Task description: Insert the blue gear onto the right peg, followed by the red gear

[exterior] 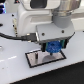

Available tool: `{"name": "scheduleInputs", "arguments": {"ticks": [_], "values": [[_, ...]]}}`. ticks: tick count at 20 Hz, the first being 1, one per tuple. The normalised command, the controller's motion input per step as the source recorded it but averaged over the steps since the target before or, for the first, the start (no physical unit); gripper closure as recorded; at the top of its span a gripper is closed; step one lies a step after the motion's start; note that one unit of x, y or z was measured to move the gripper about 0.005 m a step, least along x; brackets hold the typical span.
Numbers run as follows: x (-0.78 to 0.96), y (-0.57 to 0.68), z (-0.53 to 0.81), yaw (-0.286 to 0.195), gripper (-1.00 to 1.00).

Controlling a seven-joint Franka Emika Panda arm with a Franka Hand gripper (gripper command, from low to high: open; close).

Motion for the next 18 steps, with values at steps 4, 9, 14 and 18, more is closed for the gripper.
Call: {"name": "scheduleInputs", "arguments": {"ticks": [4, 9, 14, 18], "values": [[0.3, 0.01, 0.16, 0.0, 1.0], [0.2, -0.01, -0.06, 0.0, 1.0], [0.13, -0.01, -0.2, 0.0, 1.0], [0.09, -0.01, -0.32, 0.0, 1.0]]}}
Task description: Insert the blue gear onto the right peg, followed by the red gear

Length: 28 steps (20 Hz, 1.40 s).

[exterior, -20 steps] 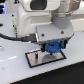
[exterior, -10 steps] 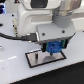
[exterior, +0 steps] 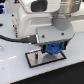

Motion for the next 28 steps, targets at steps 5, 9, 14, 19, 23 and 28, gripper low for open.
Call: {"name": "scheduleInputs", "arguments": {"ticks": [5, 9, 14, 19, 23, 28], "values": [[0.12, -0.01, 0.26, 0.0, 1.0], [0.15, 0.01, -0.31, 0.0, 1.0], [0.12, 0.0, -0.21, 0.0, 1.0], [0.04, 0.07, 0.0, 0.0, -1.0], [0.01, 0.07, 0.03, 0.0, 1.0], [-0.04, 0.11, 0.26, 0.0, -1.0]]}}
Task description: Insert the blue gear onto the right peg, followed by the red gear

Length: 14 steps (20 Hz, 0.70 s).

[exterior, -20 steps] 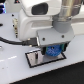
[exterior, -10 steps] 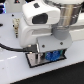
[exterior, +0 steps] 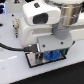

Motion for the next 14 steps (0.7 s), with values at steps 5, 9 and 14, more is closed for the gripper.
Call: {"name": "scheduleInputs", "arguments": {"ticks": [5, 9, 14], "values": [[-0.25, 0.11, 0.43, 0.0, -1.0], [-0.45, 0.22, 0.27, 0.0, -1.0], [-0.59, 0.29, 0.13, 0.0, -1.0]]}}
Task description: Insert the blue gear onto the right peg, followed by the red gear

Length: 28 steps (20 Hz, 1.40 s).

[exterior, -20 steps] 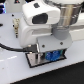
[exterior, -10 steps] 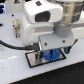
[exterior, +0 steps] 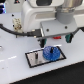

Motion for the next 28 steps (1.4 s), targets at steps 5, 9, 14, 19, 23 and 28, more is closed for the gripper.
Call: {"name": "scheduleInputs", "arguments": {"ticks": [5, 9, 14, 19, 23, 28], "values": [[-0.63, 0.31, 0.03, 0.0, -1.0], [-0.59, 0.33, -0.03, 0.0, -1.0], [-0.43, 0.28, -0.2, 0.0, -1.0], [-0.23, 0.23, -0.36, 0.0, -1.0], [-0.08, 0.16, -0.38, 0.0, -1.0], [-0.13, 0.1, -0.39, 0.0, -1.0]]}}
